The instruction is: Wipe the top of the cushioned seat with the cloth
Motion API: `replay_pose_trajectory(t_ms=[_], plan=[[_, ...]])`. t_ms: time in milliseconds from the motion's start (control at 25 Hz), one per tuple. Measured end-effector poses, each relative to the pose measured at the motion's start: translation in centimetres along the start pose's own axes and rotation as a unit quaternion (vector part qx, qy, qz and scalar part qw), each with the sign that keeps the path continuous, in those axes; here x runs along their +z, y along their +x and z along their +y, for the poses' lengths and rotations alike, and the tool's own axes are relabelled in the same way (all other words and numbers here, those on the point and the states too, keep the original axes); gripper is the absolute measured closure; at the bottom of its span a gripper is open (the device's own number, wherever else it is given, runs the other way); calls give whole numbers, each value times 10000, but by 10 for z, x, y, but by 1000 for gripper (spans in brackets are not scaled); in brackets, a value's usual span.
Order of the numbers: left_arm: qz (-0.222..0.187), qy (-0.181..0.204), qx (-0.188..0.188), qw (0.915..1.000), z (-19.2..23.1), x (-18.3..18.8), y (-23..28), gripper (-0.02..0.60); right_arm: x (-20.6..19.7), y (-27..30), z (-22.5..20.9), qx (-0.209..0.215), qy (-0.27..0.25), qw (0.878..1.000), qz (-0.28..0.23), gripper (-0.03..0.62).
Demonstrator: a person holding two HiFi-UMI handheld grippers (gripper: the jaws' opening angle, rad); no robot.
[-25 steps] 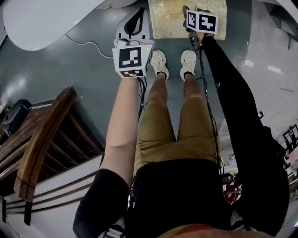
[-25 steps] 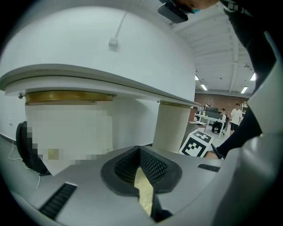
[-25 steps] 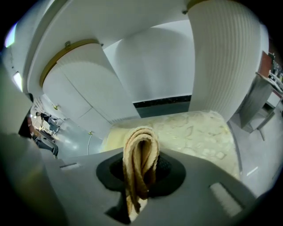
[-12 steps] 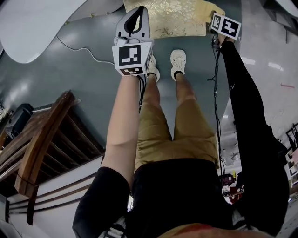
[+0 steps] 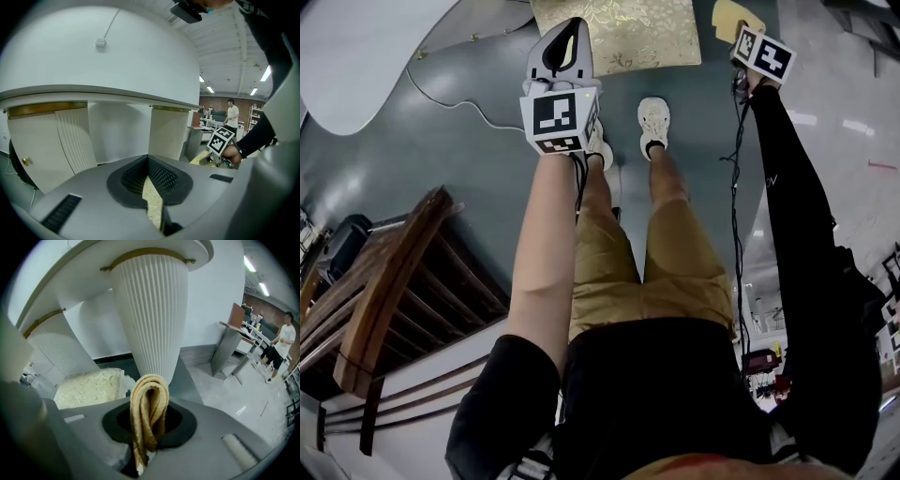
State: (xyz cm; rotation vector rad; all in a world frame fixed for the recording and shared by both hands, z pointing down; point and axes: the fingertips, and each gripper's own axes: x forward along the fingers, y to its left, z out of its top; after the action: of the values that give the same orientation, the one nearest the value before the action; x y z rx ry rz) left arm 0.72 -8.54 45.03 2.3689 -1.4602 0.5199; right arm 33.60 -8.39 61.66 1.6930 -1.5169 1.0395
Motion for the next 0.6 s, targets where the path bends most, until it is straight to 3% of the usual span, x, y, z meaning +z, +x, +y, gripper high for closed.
replay_pose_trajectory(t_ms=[280,440,600], plan=[[-101,-74,24,9999,25,-3,-27,574,6,-33,65,364,-139,9987,-331,539],[-104,-138,105,9998,53,-11,-50,574,-3,-49,151,949,-358,9939,-421,539],[-68,-158,225,9996,90,-21,-76,574,-29,-63,268,1861,-688,9796,-326,539]])
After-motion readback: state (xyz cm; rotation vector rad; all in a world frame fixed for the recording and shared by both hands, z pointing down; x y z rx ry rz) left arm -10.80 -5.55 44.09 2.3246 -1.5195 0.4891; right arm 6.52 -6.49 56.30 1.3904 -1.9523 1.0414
